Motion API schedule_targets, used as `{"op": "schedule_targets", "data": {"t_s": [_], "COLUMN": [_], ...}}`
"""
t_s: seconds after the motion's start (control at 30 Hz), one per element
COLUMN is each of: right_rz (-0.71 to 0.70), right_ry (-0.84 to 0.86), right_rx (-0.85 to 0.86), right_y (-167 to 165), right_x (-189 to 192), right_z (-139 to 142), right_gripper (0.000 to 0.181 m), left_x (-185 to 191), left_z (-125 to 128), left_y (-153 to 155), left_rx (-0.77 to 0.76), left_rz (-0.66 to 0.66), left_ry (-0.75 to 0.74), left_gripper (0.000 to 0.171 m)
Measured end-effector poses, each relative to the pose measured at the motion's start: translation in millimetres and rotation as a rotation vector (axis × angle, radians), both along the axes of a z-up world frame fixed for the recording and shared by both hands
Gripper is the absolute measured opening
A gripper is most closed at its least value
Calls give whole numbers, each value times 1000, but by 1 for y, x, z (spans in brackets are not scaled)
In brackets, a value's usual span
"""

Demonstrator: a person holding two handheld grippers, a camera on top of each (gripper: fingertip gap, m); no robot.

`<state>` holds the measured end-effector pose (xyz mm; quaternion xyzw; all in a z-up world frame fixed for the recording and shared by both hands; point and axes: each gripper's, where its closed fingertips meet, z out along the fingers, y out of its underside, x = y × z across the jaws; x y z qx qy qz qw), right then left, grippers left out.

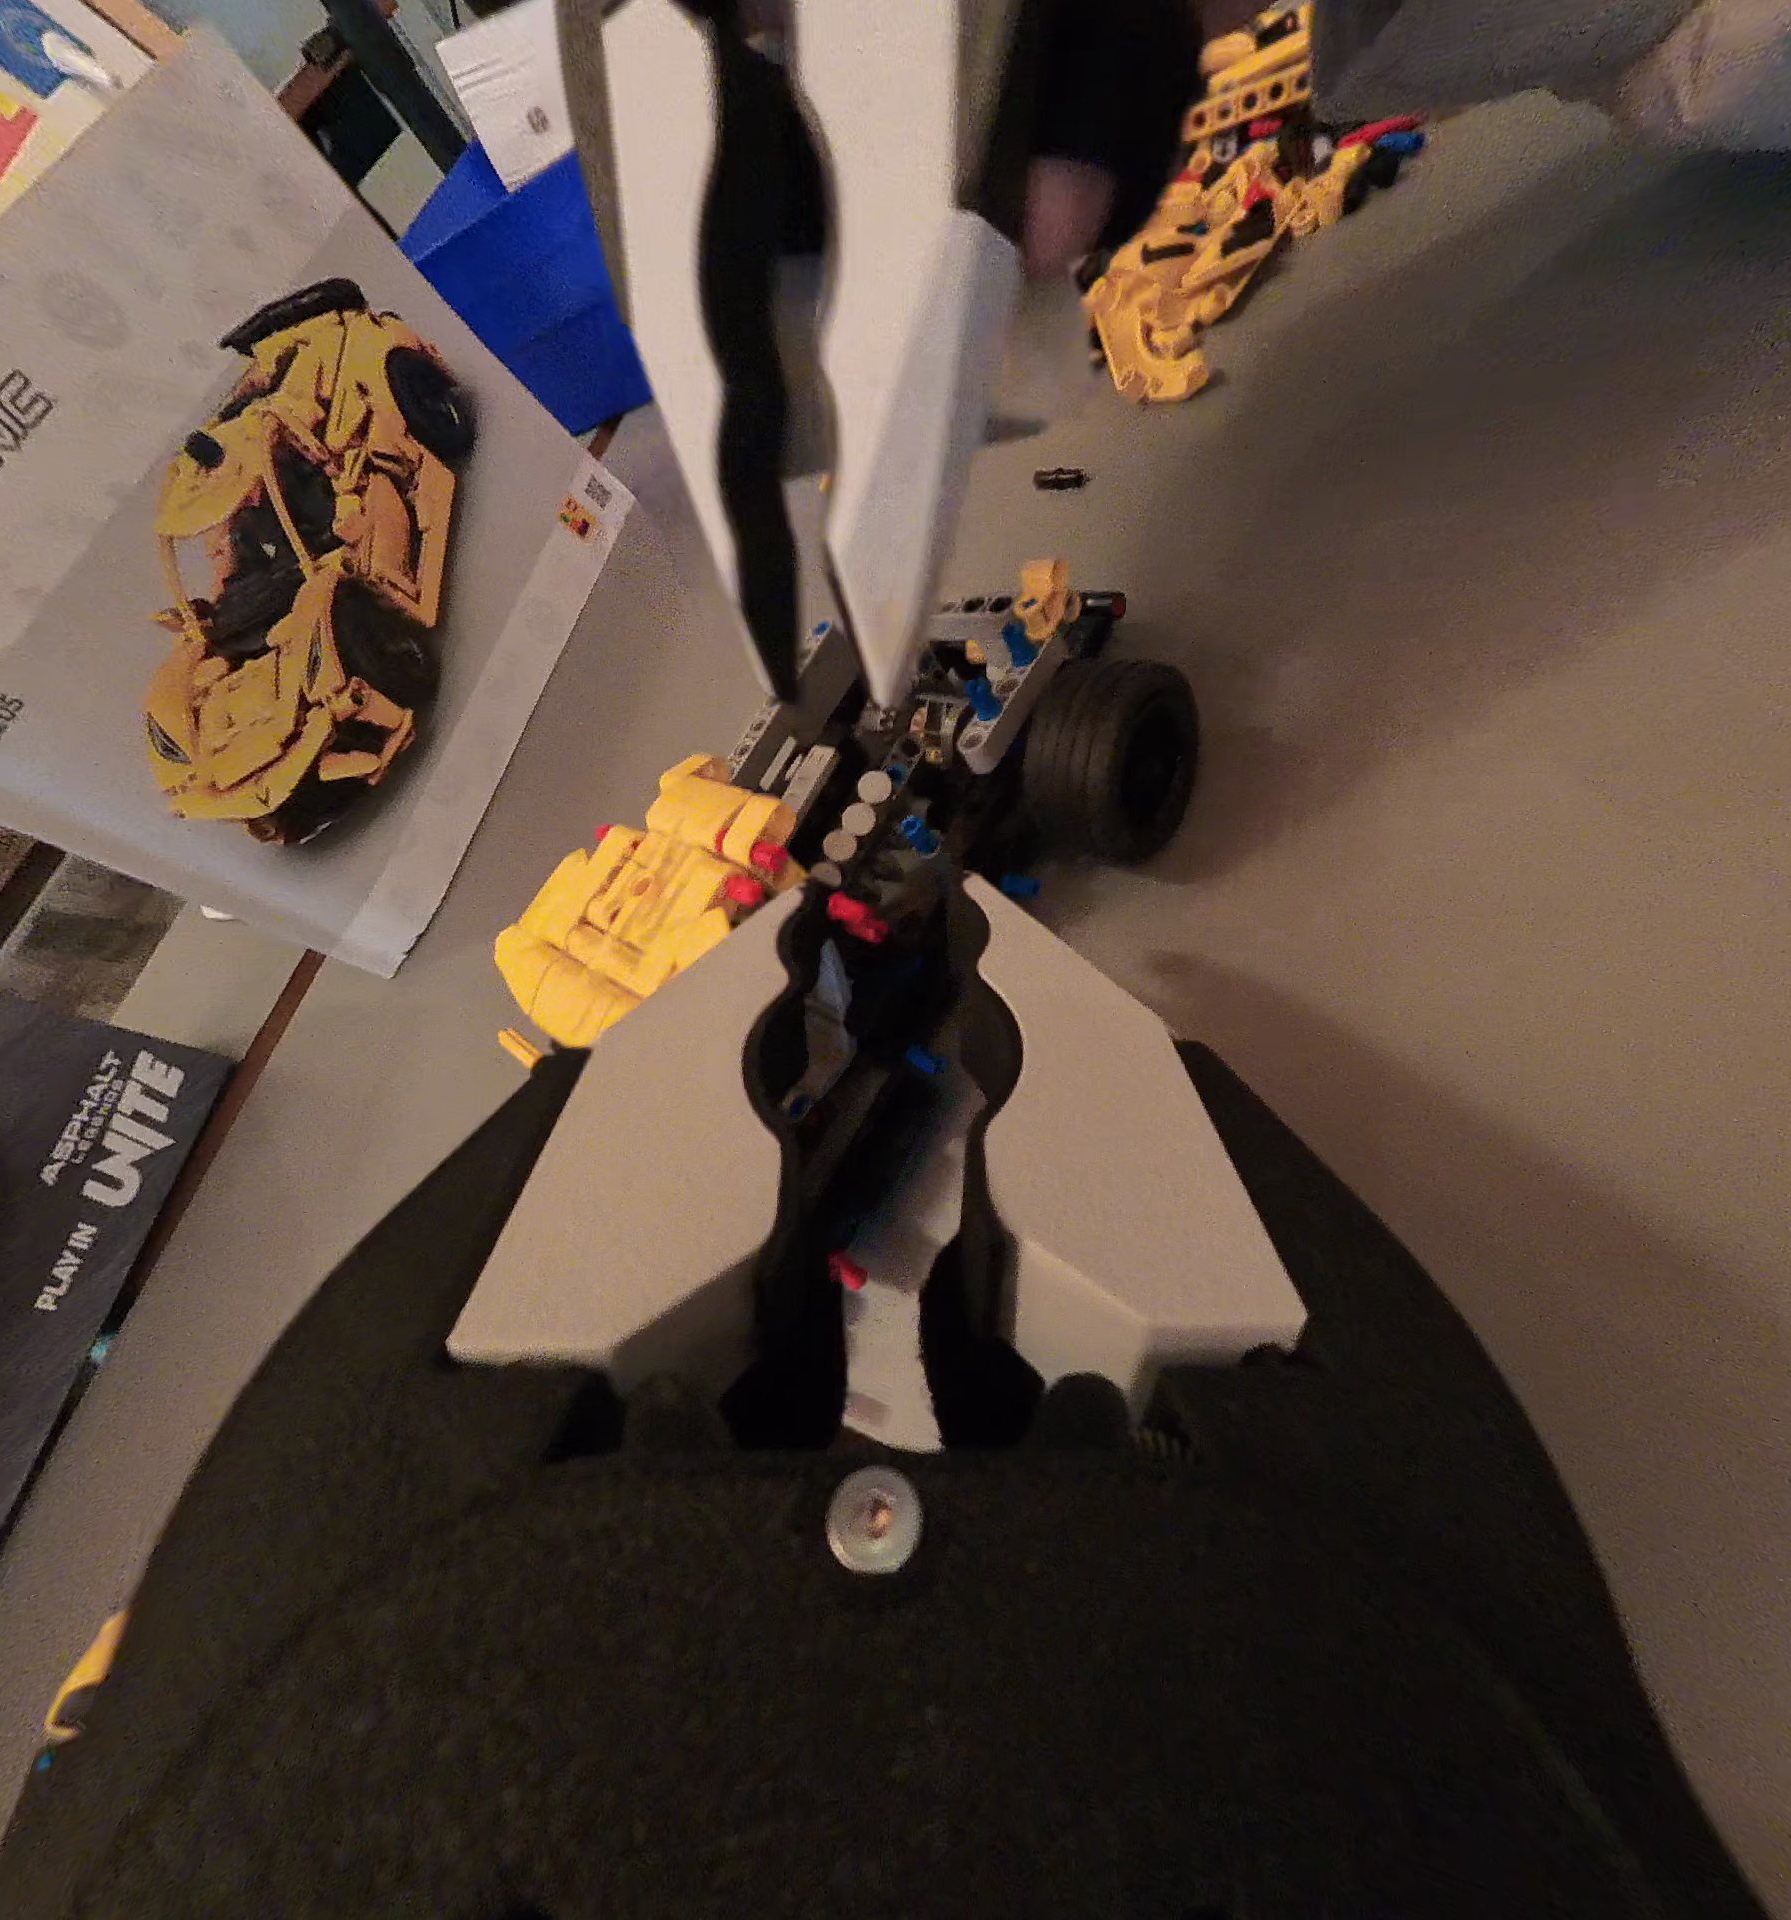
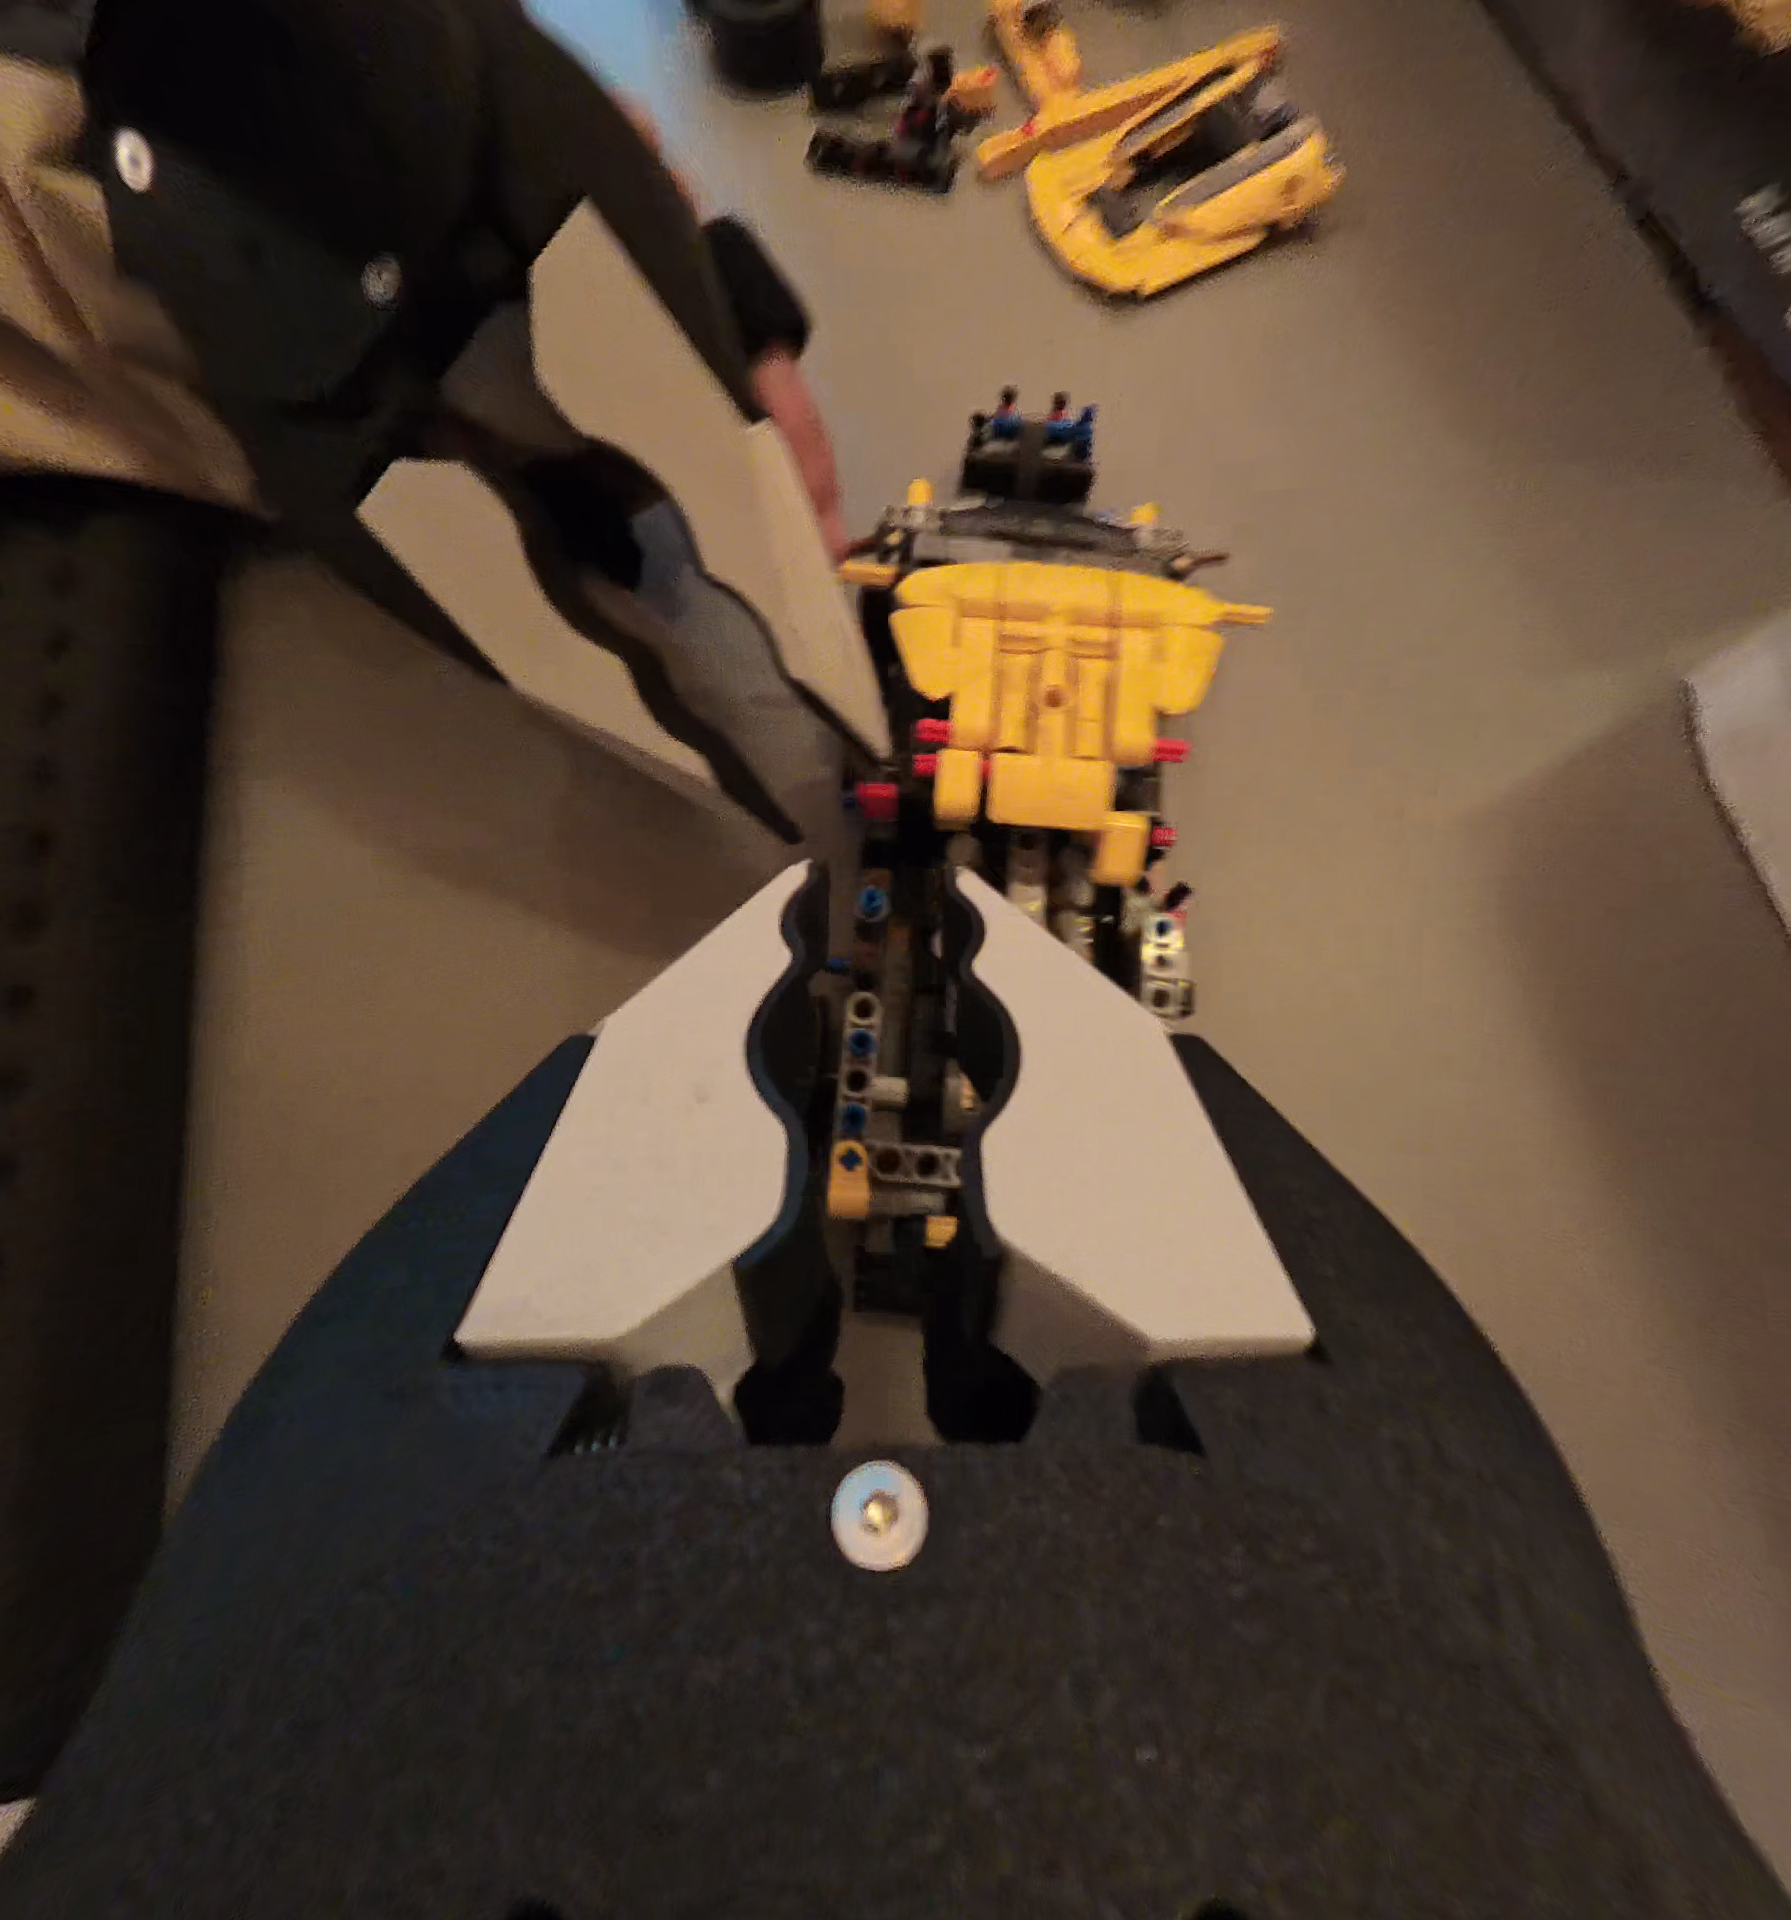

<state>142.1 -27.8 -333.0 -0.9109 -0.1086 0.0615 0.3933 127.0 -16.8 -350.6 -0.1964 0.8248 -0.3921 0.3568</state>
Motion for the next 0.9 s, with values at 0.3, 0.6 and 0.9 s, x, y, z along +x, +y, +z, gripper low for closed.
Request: {"op": "schedule_targets", "data": {"t_s": [0.3, 0.6, 0.9], "right_rz": [2, 3, 5], "right_ry": [-103, -30, -29], "right_rx": [-207, -215, -234], "right_y": [6, 3, 0], "right_x": [-5, -4, -4], "right_z": [-43, -41, -44], "right_gripper": [5, 4, 4], "left_x": [6, 6, 8], "left_z": [-4, -16, -29], "left_y": [6, 13, 10], "left_rx": [11, 149, 353], "left_rz": [34, 58, 52], "left_ry": [4, 1, -104], "left_gripper": [14, 16, 18]}}
